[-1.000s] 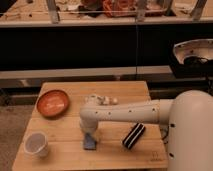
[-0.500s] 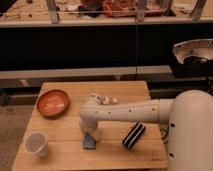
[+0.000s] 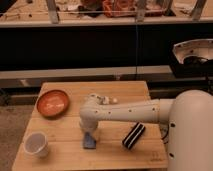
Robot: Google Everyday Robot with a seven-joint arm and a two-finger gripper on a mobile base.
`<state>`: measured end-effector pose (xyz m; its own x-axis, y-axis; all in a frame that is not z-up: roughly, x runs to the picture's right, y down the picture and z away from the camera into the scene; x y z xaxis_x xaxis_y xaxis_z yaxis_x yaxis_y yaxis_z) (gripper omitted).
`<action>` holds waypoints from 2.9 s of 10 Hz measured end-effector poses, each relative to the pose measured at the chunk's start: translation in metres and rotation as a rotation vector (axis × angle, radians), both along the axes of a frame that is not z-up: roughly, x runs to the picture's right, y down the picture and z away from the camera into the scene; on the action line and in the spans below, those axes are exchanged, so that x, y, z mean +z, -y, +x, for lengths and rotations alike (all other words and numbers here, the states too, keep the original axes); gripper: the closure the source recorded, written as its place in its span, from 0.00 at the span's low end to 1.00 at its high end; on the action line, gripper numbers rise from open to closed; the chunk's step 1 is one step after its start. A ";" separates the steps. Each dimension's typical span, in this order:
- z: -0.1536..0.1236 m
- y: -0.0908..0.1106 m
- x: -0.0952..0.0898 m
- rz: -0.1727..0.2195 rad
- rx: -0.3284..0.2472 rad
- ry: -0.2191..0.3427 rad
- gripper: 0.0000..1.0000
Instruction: Place the white sponge in the ceramic bowl
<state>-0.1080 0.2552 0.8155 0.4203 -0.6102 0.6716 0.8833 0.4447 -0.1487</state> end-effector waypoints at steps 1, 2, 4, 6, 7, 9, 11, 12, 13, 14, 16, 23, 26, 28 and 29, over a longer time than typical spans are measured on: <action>0.000 0.000 0.000 0.000 0.000 0.000 1.00; 0.000 0.000 0.000 -0.001 0.000 -0.001 1.00; 0.001 0.000 -0.001 -0.001 -0.001 0.000 1.00; 0.000 0.003 -0.001 0.001 -0.003 -0.002 1.00; -0.009 0.020 -0.003 0.011 -0.007 -0.006 1.00; -0.020 0.044 -0.009 0.016 -0.010 -0.013 1.00; -0.022 0.055 -0.008 0.021 -0.011 -0.025 1.00; -0.026 0.063 -0.006 0.024 -0.006 -0.024 1.00; -0.029 0.076 -0.003 0.027 -0.002 -0.022 1.00; -0.031 0.091 0.000 0.029 0.006 -0.026 1.00; -0.035 0.099 -0.001 0.033 0.003 -0.026 1.00; -0.081 0.143 0.016 0.066 -0.011 -0.021 1.00; -0.102 0.161 0.025 0.082 -0.027 -0.015 1.00; -0.123 0.174 0.030 0.096 -0.043 -0.006 1.00; -0.132 0.176 0.030 0.098 -0.045 0.001 1.00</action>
<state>-0.2400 0.0791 0.8456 0.3901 -0.6913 0.6082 0.9029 0.4166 -0.1057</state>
